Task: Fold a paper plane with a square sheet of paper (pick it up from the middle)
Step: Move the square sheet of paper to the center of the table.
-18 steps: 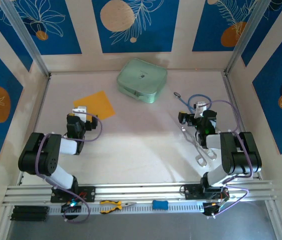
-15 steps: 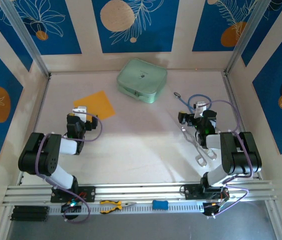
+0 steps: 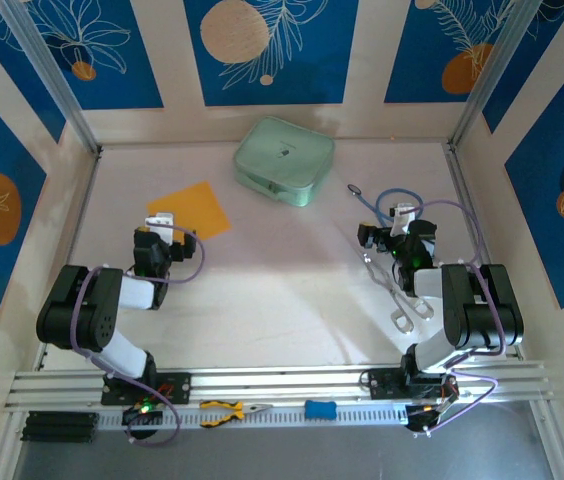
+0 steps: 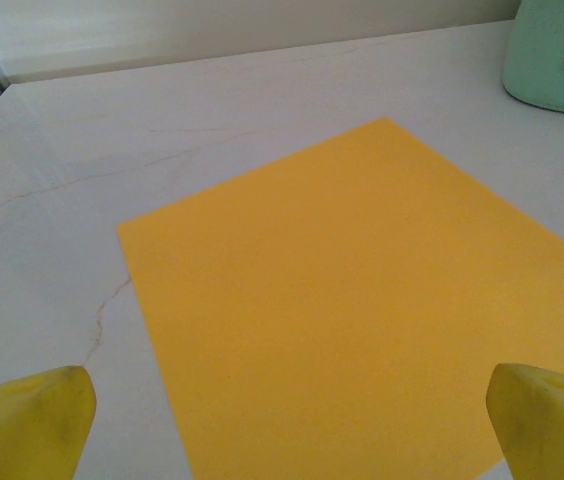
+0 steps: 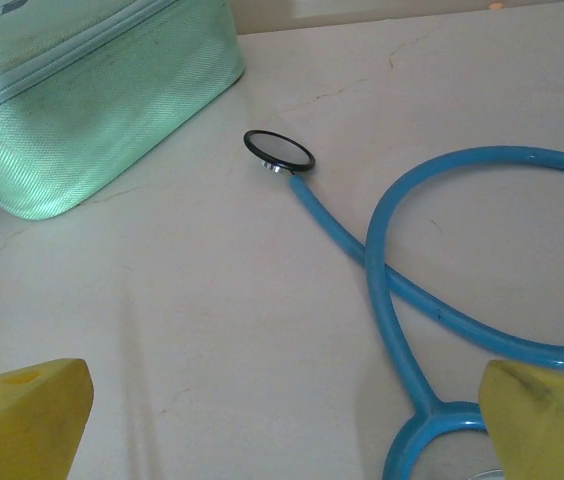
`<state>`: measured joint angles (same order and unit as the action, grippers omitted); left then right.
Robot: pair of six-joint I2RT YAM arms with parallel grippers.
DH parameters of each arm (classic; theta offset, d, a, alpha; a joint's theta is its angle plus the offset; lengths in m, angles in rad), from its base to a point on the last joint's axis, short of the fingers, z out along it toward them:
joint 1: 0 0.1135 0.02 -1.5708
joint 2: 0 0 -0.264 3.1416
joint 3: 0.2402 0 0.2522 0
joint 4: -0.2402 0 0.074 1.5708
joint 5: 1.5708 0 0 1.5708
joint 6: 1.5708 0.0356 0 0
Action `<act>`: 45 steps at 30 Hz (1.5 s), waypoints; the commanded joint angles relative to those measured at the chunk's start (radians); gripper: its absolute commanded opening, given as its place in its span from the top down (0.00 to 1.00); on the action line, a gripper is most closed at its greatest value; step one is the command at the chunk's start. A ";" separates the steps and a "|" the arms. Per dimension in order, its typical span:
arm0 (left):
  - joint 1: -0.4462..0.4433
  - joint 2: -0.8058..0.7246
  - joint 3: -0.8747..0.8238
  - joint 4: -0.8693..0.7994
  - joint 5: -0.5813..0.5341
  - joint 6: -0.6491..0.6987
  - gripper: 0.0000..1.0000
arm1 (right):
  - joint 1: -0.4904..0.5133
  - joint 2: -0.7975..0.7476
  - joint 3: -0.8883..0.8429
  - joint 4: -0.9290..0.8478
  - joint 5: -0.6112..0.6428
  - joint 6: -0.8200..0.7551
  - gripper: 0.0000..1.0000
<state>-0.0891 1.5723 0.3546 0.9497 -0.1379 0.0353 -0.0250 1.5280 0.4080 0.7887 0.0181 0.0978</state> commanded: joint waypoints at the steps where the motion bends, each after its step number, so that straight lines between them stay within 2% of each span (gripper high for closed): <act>1: 0.007 -0.006 0.017 -0.004 0.023 0.009 0.00 | -0.004 0.000 0.021 0.001 -0.021 0.008 0.01; 25: 0.007 -0.015 -0.007 0.036 0.047 0.015 0.00 | 0.012 -0.006 0.012 0.007 0.003 -0.004 0.01; 29: 0.007 -0.044 -0.018 0.037 0.020 0.005 0.00 | 0.026 -0.017 0.011 0.003 0.010 -0.021 0.01; 33: 0.007 -0.157 0.052 -0.201 -0.026 -0.014 0.00 | 0.040 -0.076 0.040 -0.096 0.053 -0.022 0.01; 36: 0.006 -0.207 0.171 -0.464 -0.047 -0.059 0.00 | 0.040 -0.154 0.149 -0.382 0.067 0.039 0.01; 38: 0.007 -0.210 0.261 -0.622 -0.071 -0.138 0.00 | 0.043 -0.200 0.208 -0.543 0.054 0.088 0.01; 41: 0.009 -0.178 0.425 -0.891 -0.098 -0.301 0.00 | 0.041 -0.277 0.237 -0.648 -0.001 0.231 0.01; 43: 0.012 -0.131 0.523 -1.012 -0.055 -0.370 0.00 | 0.029 -0.310 0.271 -0.760 -0.005 0.403 0.01; 44: 0.017 -0.106 0.564 -1.038 0.006 -0.371 0.00 | 0.018 -0.316 0.284 -0.797 -0.040 0.453 0.01; 45: 0.020 -0.072 0.603 -1.059 0.077 -0.380 0.00 | 0.004 -0.318 0.286 -0.810 -0.126 0.480 0.01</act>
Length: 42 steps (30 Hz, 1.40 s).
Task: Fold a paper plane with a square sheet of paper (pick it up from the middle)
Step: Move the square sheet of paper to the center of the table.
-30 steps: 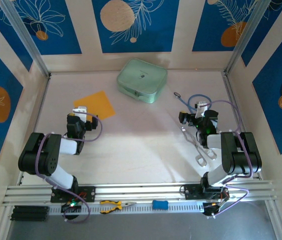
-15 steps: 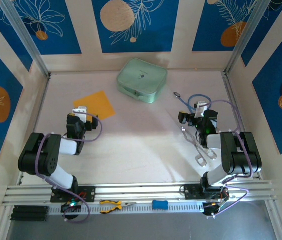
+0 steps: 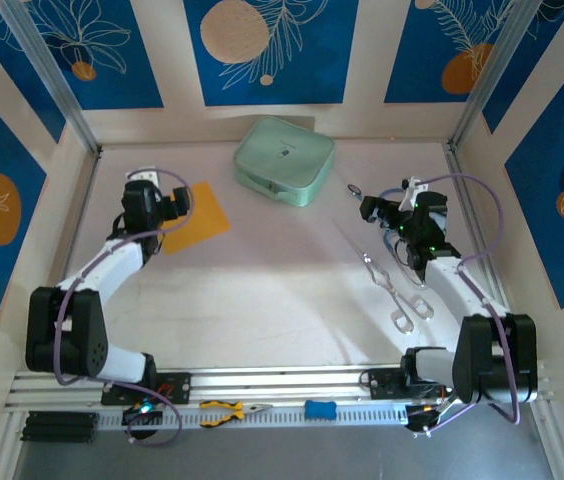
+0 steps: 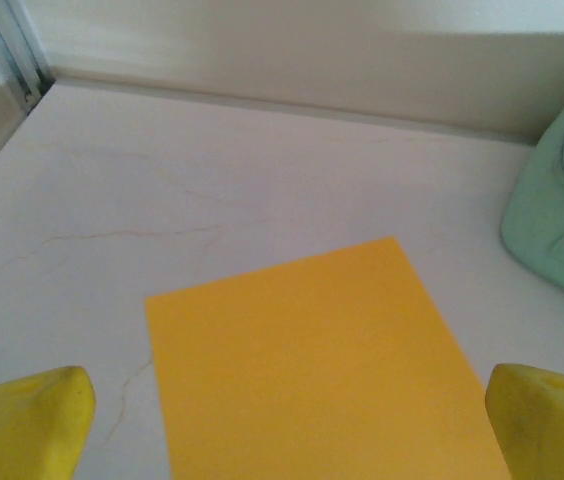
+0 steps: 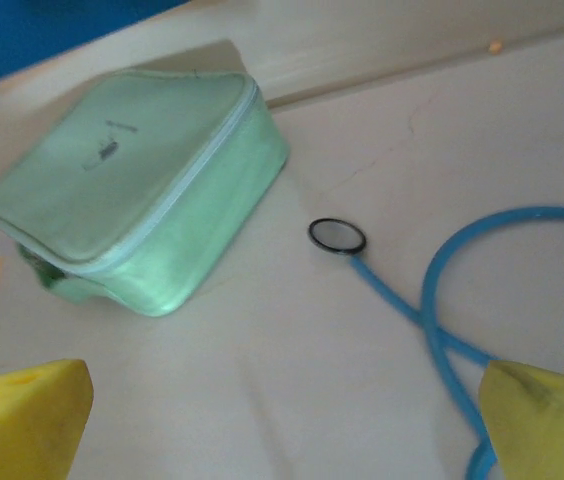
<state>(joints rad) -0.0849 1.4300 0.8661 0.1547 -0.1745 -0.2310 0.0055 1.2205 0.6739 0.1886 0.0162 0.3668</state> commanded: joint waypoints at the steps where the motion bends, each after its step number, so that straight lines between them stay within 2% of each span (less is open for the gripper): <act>1: 0.017 0.100 0.125 -0.279 0.167 -0.124 0.00 | -0.034 -0.012 0.018 -0.206 -0.194 0.229 0.01; 5: 0.016 0.221 0.253 -0.332 0.326 -0.201 0.00 | 0.000 -0.021 0.007 -0.203 -0.353 0.308 0.01; 9: 0.010 0.352 0.376 -0.381 0.414 -0.266 0.00 | 0.083 -0.039 -0.007 -0.230 -0.344 0.317 0.01; 13: -0.015 0.464 0.493 -0.452 0.423 -0.279 0.00 | 0.138 -0.030 -0.018 -0.238 -0.331 0.341 0.01; 20: -0.022 0.570 0.558 -0.514 0.374 -0.312 0.00 | 0.251 0.001 -0.012 -0.217 -0.303 0.377 0.01; 31: -0.033 0.587 0.456 -0.503 0.413 -0.351 0.00 | 0.322 0.033 -0.005 -0.251 -0.228 0.441 0.01; 42: -0.109 0.508 0.273 -0.513 0.446 -0.346 0.00 | 0.345 -0.101 -0.098 -0.362 -0.112 0.515 0.01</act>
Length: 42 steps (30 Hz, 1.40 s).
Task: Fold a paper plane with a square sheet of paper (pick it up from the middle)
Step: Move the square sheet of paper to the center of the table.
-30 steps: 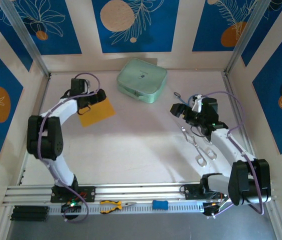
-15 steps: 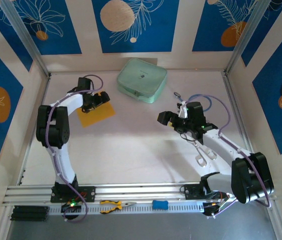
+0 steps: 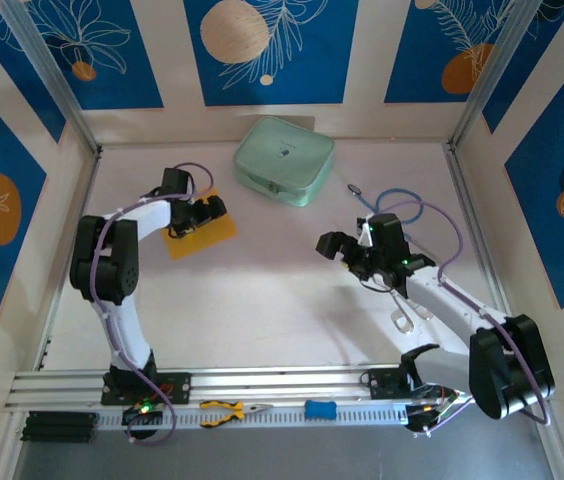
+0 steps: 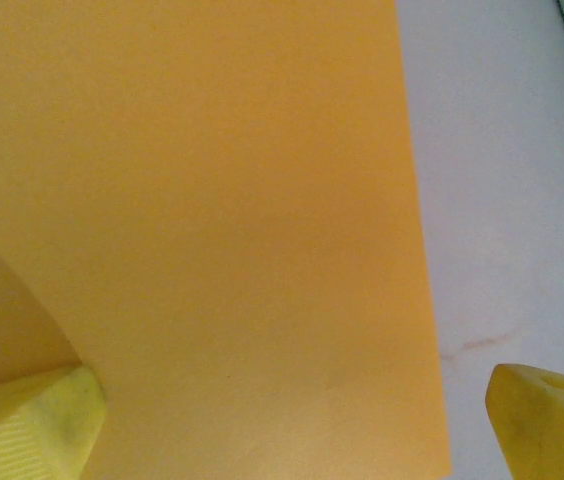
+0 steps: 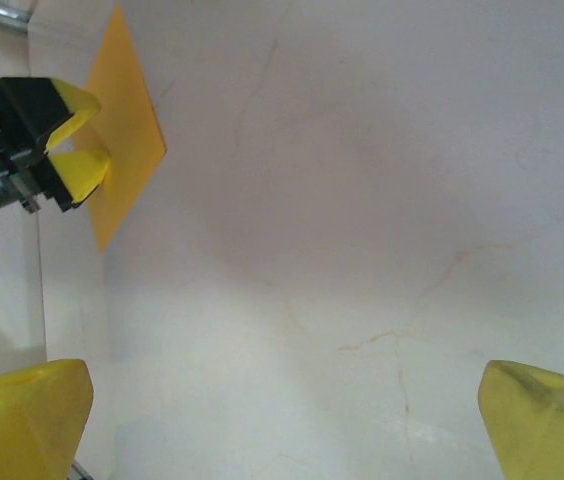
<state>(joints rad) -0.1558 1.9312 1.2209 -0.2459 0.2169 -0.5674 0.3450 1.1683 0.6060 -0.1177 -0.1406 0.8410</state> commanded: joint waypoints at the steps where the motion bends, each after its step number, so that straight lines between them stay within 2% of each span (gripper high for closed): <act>1: -0.051 -0.009 -0.097 -0.113 0.052 -0.011 0.00 | 0.005 -0.066 -0.040 -0.059 0.051 0.044 0.01; 6: -0.162 -0.068 -0.190 -0.112 0.067 0.002 0.00 | -0.001 -0.117 -0.058 -0.081 0.075 0.050 0.01; 11: -0.283 -0.117 -0.272 -0.153 0.044 0.035 0.00 | -0.004 -0.118 -0.057 -0.089 0.055 0.059 0.01; 15: -0.370 -0.191 -0.346 -0.139 0.067 0.051 0.00 | -0.008 -0.117 -0.046 -0.113 0.064 0.051 0.01; 17: -0.394 -0.231 -0.364 -0.155 0.036 0.068 0.00 | -0.019 -0.106 -0.031 -0.141 0.067 0.048 0.01; 24: -0.399 -0.378 -0.320 -0.188 -0.042 0.079 0.00 | -0.028 -0.087 -0.003 -0.140 0.029 0.019 0.01; 29: -0.396 -0.341 -0.246 -0.245 -0.129 0.095 0.02 | -0.004 -0.062 0.029 -0.135 -0.025 -0.006 0.01; 36: -0.398 -0.233 -0.230 -0.228 -0.041 0.060 0.04 | 0.036 -0.055 0.041 -0.129 -0.024 -0.023 0.01; 42: -0.420 -0.260 -0.310 -0.185 -0.013 -0.002 0.05 | 0.012 -0.093 0.086 -0.272 0.093 -0.137 0.01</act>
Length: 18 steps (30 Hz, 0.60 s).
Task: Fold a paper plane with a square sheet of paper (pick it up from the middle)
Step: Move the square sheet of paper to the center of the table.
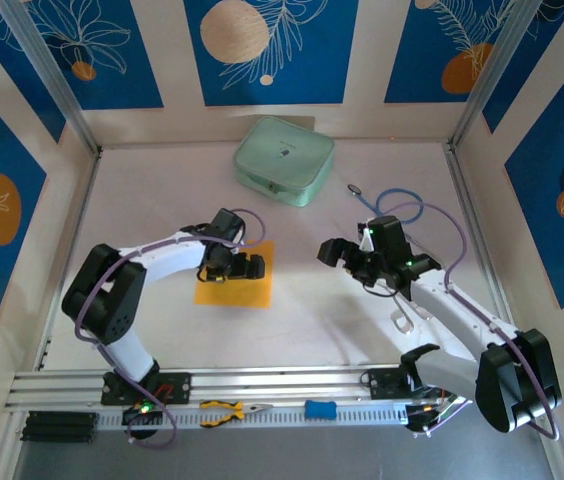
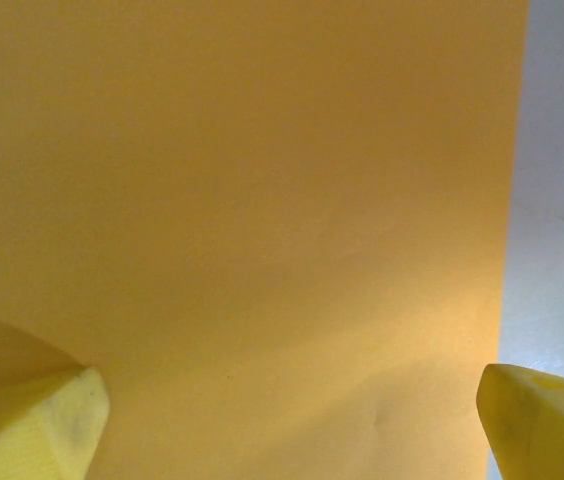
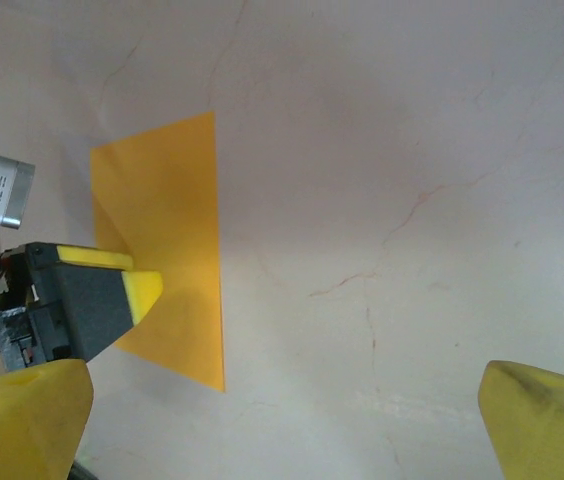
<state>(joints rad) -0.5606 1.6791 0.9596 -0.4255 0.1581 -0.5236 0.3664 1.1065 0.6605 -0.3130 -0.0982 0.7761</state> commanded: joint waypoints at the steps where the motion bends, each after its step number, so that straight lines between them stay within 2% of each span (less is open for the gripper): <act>1: -0.026 -0.014 -0.062 0.005 0.049 -0.062 0.05 | -0.008 -0.046 0.030 -0.083 0.078 -0.075 0.01; 3: -0.052 -0.025 -0.080 0.020 0.044 -0.089 0.06 | -0.014 -0.078 0.024 -0.071 0.093 -0.075 0.01; 6: -0.104 -0.068 -0.100 0.035 -0.001 -0.111 0.07 | -0.039 -0.125 0.023 -0.054 0.052 -0.065 0.01; 9: -0.121 -0.112 -0.083 0.007 -0.079 -0.107 0.05 | -0.081 -0.171 0.003 -0.046 -0.017 -0.028 0.01; 13: -0.122 -0.195 -0.068 -0.018 -0.190 -0.084 0.00 | -0.139 -0.217 -0.083 0.074 -0.152 0.017 0.00; 18: -0.120 -0.309 -0.088 -0.031 -0.328 -0.059 0.00 | -0.097 -0.166 -0.027 -0.011 -0.126 -0.038 0.02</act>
<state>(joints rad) -0.6846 1.4227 0.8860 -0.4133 -0.0471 -0.5991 0.2447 0.9203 0.6044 -0.2932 -0.1856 0.7639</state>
